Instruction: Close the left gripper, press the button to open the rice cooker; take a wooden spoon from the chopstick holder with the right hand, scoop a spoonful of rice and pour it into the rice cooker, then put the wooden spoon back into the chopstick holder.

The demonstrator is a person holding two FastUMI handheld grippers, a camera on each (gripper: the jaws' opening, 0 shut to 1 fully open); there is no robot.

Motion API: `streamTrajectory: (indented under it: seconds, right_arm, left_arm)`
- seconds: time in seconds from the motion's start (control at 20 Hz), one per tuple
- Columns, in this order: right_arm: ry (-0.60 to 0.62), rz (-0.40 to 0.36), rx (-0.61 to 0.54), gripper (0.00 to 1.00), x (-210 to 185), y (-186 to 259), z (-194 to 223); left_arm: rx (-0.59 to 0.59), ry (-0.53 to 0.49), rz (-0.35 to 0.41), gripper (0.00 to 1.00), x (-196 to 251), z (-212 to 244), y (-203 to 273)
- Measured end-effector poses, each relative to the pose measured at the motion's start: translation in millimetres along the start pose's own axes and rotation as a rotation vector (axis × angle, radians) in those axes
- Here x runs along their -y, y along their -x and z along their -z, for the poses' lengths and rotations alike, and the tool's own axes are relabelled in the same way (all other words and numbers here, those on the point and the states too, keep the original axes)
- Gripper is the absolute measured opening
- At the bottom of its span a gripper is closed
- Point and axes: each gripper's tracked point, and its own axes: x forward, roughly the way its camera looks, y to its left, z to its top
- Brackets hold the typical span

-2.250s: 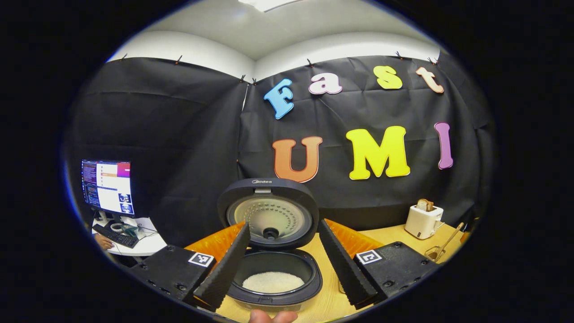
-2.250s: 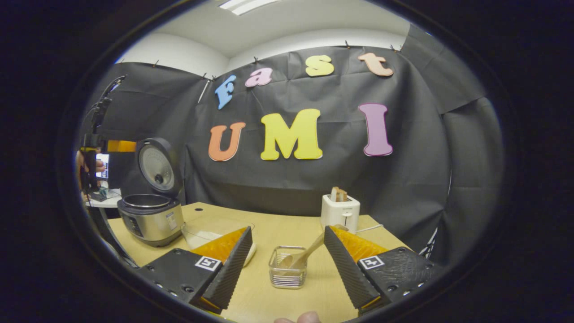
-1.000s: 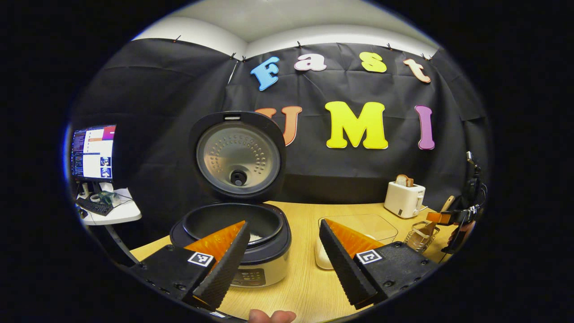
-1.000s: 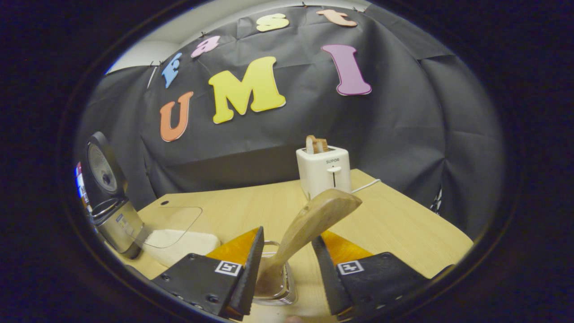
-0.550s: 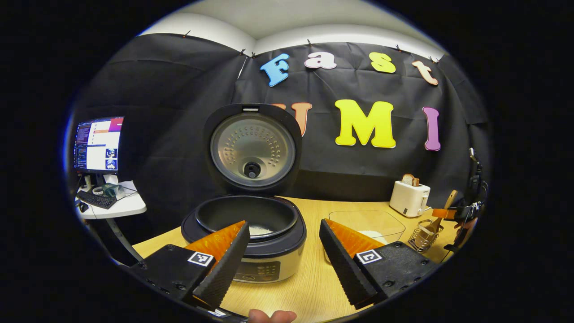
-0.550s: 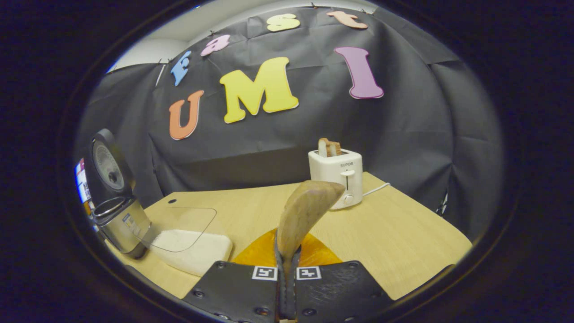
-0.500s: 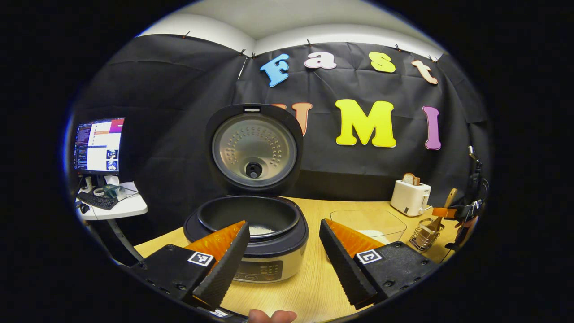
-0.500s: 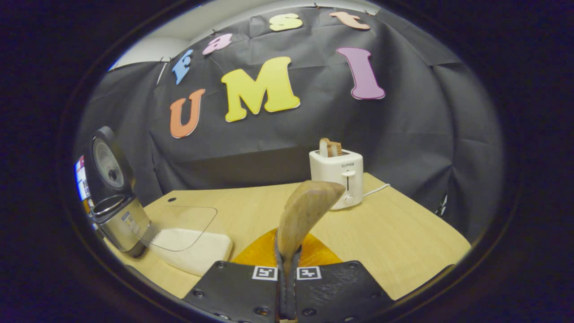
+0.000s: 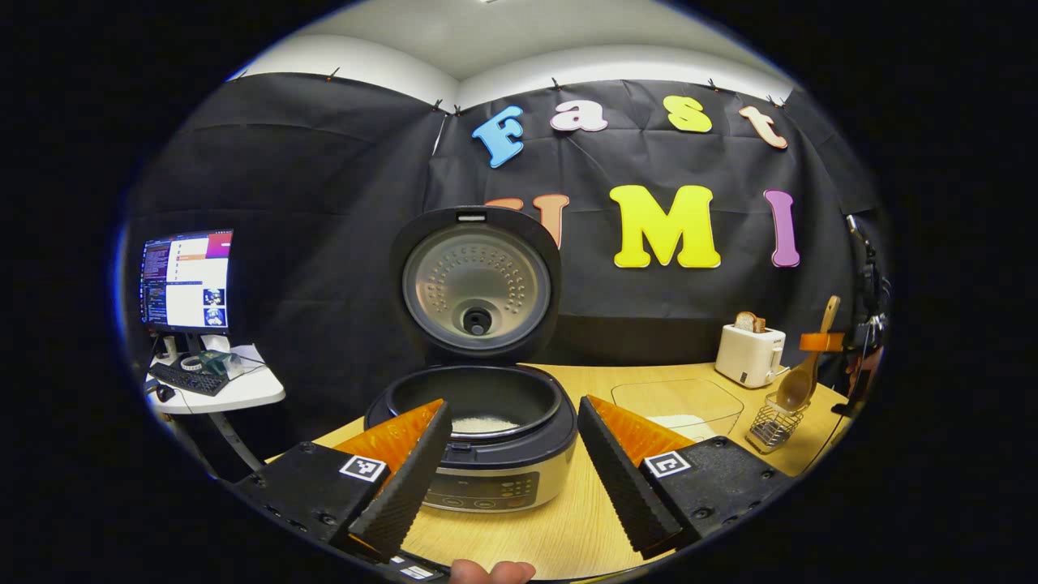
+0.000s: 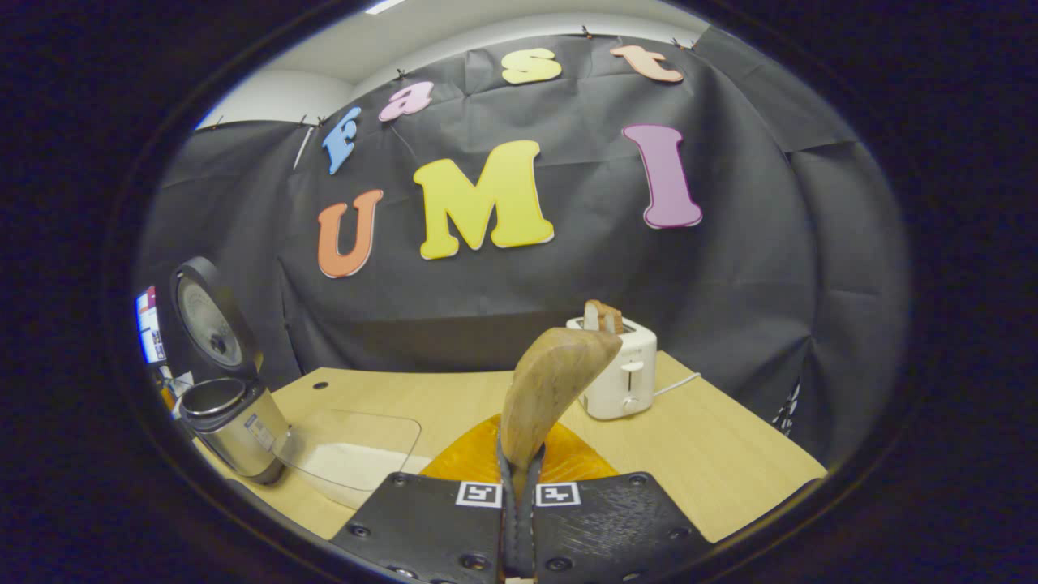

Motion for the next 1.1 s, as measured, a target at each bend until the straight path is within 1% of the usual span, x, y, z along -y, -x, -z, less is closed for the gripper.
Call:
streamTrajectory:
  seconds: [0.1, 0.25, 0.35, 0.5, 0.6, 0.7, 0.8, 0.95, 1.1]
  right_arm:
    - [0.007, -0.047, 0.016, 0.0, -26.0, 0.0, -22.0]
    - [0.059, -0.11, 0.058, 0.01, -76.9, -5.5, -50.9]
    - [0.088, -0.155, 0.066, 0.0, -111.8, -16.0, -55.9]
    - [0.108, -0.2, 0.035, 0.01, -158.3, -40.0, -41.8]
    - [0.138, -0.214, -0.016, 0.0, -179.6, -59.4, -15.6]
    - [0.189, -0.196, -0.058, 0.01, -186.6, -73.8, 13.8]
    - [0.232, -0.157, -0.094, 0.01, -180.9, -87.6, 39.2]
    - [0.259, -0.092, -0.153, 0.0, -165.1, -100.8, 66.7]
    - [0.288, -0.07, -0.189, 0.01, -162.9, -100.8, 86.3]
  left_arm:
    - [-0.019, 0.011, 0.001, 1.0, -3.6, 3.0, 1.8]
    - [-0.011, -0.02, -0.017, 0.99, -15.7, -2.6, 6.6]
    - [0.002, -0.036, -0.015, 0.99, -21.1, -6.8, 9.9]
    - [0.033, -0.037, -0.023, 0.99, -35.6, -15.4, 14.1]
    - [0.039, -0.042, -0.035, 0.99, -46.3, -16.1, 14.0]
    - [0.034, -0.042, -0.039, 0.99, -52.8, -14.9, 13.9]
    - [0.029, -0.042, -0.032, 0.99, -54.0, -12.6, 14.4]
    - [0.032, -0.046, -0.025, 0.99, -55.5, -14.1, 14.7]
    - [0.032, -0.031, -0.018, 0.99, -57.2, -13.1, 15.0]
